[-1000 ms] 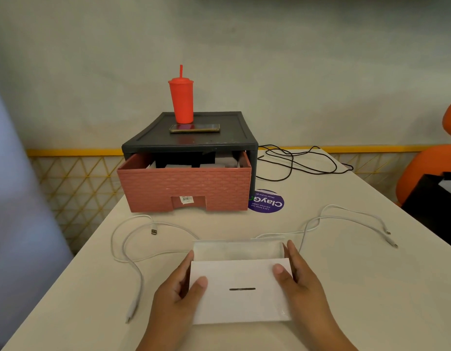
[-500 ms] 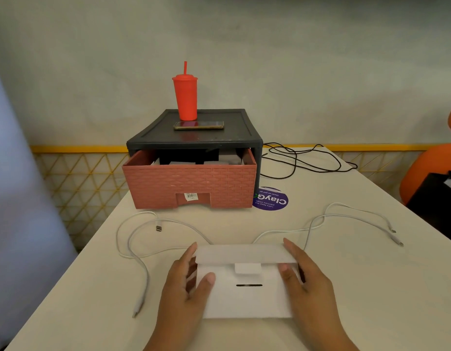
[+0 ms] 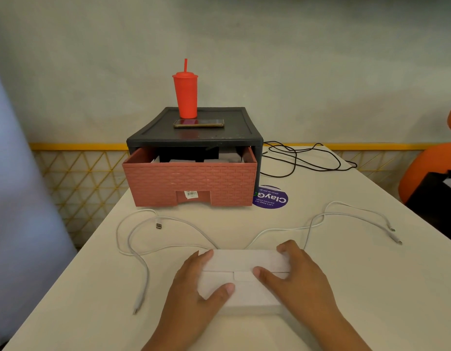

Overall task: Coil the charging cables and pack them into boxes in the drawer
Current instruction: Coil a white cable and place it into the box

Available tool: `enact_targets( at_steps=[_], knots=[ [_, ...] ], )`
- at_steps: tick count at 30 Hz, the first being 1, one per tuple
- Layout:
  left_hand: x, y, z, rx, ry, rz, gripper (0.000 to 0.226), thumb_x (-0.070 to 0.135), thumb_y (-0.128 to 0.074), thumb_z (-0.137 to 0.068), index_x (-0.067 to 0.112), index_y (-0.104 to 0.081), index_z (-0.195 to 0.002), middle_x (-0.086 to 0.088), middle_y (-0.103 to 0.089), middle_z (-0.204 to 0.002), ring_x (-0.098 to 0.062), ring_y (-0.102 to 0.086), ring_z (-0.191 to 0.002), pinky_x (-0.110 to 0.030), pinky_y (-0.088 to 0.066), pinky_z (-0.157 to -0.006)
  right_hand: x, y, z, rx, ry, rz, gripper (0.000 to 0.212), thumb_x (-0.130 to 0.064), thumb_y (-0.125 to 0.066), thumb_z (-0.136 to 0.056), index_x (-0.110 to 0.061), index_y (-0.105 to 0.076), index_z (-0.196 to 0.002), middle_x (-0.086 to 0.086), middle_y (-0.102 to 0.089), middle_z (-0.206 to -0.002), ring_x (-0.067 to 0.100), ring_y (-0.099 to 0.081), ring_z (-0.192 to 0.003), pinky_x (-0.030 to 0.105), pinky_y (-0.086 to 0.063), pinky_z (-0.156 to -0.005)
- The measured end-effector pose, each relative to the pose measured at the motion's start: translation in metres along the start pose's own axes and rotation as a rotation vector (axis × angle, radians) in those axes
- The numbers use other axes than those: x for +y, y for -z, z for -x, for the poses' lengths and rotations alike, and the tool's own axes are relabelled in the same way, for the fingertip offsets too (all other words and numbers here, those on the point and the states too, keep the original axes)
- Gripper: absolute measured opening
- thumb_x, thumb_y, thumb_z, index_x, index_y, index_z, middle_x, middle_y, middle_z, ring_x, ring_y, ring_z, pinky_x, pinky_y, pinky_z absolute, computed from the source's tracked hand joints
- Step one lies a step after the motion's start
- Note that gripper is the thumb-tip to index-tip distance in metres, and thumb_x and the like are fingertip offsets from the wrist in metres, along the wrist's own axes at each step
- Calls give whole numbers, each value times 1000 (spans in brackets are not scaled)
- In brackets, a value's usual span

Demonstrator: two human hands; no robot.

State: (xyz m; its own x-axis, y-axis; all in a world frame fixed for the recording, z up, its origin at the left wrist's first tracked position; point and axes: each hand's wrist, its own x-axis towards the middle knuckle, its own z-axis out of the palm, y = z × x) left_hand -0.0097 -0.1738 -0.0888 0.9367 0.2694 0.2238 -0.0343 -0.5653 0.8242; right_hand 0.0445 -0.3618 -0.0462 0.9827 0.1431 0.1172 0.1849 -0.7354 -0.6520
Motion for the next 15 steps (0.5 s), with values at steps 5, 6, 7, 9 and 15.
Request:
enact_targets(
  at_steps=[5,6,7,9,15],
  knots=[
    [0,0,0,-23,-11,-36,69,75,-43,-51,58,-28,-116,17,-33,-142,-2,-29,-132,-18,-23,-106,-1,3,-1,-57,37,61,68,-65,-61,-70,-36,-40,-127,-15,-43,-109,6,-44,-91,19,-35,-72],
    [0,0,0,-28,-12,-39,70,75,-43,-51,58,-26,-117,15,-33,-143,-3,-29,-133,-22,-24,-109,-2,4,-1,-71,42,69,71,-66,-62,-68,-36,-39,-128,-14,-43,-110,6,-44,-91,19,-35,-73],
    [0,1,0,-35,-12,-43,72,75,-42,-52,58,-25,-119,15,-33,-143,-4,-29,-133,-25,-25,-110,-2,5,-1,-84,46,84,73,-67,-62,-67,-36,-38,-128,-14,-43,-109,7,-44,-91,19,-35,-72],
    [2,2,0,-39,-16,-40,77,75,-42,-52,55,-22,-124,18,-33,-141,-3,-31,-130,-25,-26,-110,-4,5,-3,-98,44,109,71,-68,-60,-68,-37,-37,-128,-13,-43,-106,9,-45,-90,20,-36,-71],
    [4,2,1,-16,-32,-29,70,73,-43,-52,55,-29,-119,21,-38,-132,-2,-36,-124,-20,-29,-103,1,-1,-9,-131,55,124,65,-67,-54,-74,-44,-38,-132,-8,-43,-115,15,-49,-108,23,-41,-78]
  ],
)
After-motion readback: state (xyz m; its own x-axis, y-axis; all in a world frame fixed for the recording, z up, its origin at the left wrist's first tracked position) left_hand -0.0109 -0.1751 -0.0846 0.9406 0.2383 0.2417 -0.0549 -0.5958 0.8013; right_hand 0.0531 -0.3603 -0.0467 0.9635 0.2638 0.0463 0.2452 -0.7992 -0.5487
